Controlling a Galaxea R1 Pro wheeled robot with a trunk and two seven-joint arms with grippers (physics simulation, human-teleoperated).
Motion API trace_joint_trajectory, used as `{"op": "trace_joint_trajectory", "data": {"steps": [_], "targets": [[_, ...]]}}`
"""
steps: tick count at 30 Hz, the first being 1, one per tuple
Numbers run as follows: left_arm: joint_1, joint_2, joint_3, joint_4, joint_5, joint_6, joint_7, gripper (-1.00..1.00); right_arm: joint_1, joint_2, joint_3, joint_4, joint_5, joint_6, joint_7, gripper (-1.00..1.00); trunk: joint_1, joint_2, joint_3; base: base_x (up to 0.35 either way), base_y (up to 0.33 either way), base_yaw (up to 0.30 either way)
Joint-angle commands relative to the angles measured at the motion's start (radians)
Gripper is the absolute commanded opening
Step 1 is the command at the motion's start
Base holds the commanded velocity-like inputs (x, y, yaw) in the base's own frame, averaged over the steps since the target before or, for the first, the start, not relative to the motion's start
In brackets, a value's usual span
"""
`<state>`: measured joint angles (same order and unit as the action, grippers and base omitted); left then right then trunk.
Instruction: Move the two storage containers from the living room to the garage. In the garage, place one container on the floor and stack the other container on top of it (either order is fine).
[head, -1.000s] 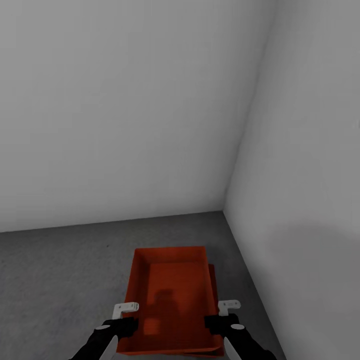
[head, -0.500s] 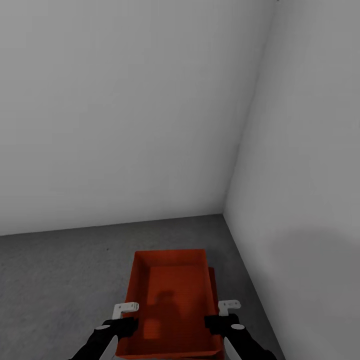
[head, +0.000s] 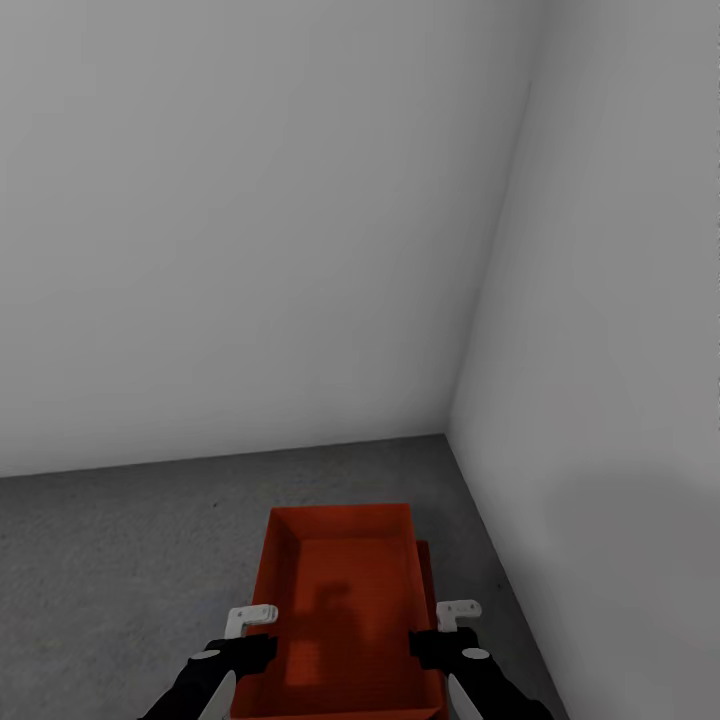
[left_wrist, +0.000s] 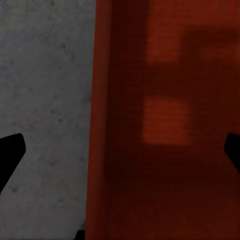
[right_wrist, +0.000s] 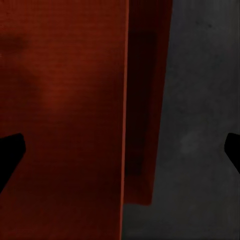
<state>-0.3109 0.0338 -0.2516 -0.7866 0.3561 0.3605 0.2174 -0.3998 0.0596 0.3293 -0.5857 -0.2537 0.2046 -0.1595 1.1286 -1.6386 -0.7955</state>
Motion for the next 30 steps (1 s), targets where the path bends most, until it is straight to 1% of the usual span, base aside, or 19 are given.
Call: {"op": "trace_joint_trajectory", "data": {"steps": [1, 9, 30], "targets": [[-0.001, 0.002, -0.006, -0.002, 0.011, 0.003, 0.01, 1.0, -0.001, -0.001, 0.007, -0.002, -0.01, 0.004, -0.009, 1.0, 0.0, 0.0, 0.001, 0.0, 0.0, 0.0], [-0.001, 0.002, -0.006, -0.002, 0.011, 0.003, 0.01, 1.0, -0.001, -0.001, 0.007, -0.002, -0.01, 0.004, -0.009, 1.0, 0.0, 0.0, 0.008, 0.0, 0.0, 0.0], [-0.001, 0.002, -0.006, -0.002, 0.011, 0.003, 0.01, 1.0, -0.001, -0.001, 0.007, -0.002, -0.01, 0.004, -0.009, 1.0, 0.0, 0.0, 0.009, 0.0, 0.0, 0.0]]}}
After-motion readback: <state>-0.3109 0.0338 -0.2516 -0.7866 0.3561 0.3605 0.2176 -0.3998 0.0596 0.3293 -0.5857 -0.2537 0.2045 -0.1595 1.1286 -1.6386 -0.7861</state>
